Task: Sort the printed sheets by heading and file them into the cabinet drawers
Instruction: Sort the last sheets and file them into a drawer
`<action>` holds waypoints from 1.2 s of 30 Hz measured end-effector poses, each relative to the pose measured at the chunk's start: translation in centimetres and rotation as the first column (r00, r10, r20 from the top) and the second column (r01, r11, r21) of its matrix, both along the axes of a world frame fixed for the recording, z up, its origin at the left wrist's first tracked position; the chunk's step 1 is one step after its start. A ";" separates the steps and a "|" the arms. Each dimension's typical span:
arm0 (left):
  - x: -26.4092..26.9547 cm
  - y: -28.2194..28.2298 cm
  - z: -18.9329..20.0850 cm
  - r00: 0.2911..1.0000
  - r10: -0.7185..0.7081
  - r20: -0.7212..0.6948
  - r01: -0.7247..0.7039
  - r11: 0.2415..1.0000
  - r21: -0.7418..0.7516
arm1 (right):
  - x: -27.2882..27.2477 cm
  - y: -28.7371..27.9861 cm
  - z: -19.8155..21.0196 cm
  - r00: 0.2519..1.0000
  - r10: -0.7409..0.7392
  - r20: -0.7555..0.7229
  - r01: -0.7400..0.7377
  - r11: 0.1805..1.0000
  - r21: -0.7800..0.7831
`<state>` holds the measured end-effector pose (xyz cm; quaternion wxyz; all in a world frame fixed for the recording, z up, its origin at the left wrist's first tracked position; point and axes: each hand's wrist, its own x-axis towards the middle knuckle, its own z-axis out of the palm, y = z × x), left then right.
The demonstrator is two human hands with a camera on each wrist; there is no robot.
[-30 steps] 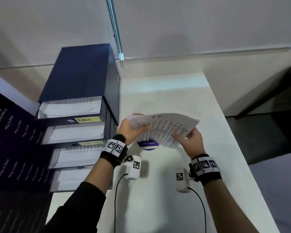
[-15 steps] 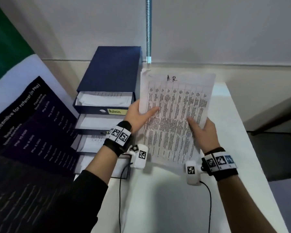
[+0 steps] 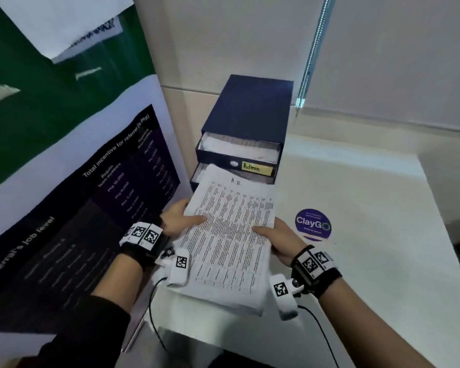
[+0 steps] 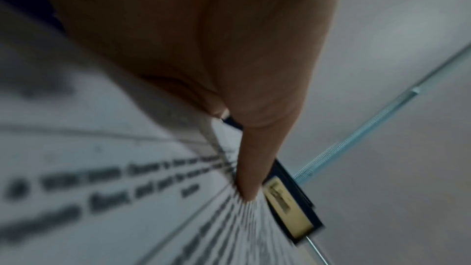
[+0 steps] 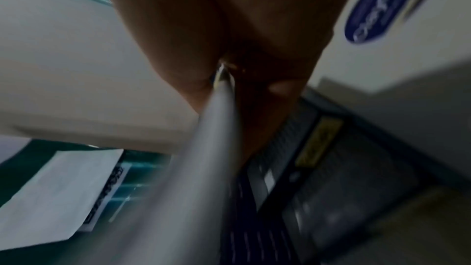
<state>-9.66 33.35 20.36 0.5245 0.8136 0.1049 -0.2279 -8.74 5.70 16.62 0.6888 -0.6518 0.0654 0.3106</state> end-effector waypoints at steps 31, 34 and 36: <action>3.5 3.9 3.7 0.920 0.391 -0.028 -0.322 0.713 -0.623 | 1.0 3.0 4.9 0.919 0.235 -0.316 -0.024 0.834 0.550; 4.3 3.6 3.1 0.934 0.354 -0.034 -0.311 0.766 -0.563 | 2.6 2.4 4.3 0.950 0.072 -0.304 0.080 0.885 0.458; 4.5 3.4 2.6 0.944 0.324 -0.056 -0.305 0.797 -0.522 | 3.7 2.0 4.0 0.954 -0.030 -0.300 0.158 0.897 0.413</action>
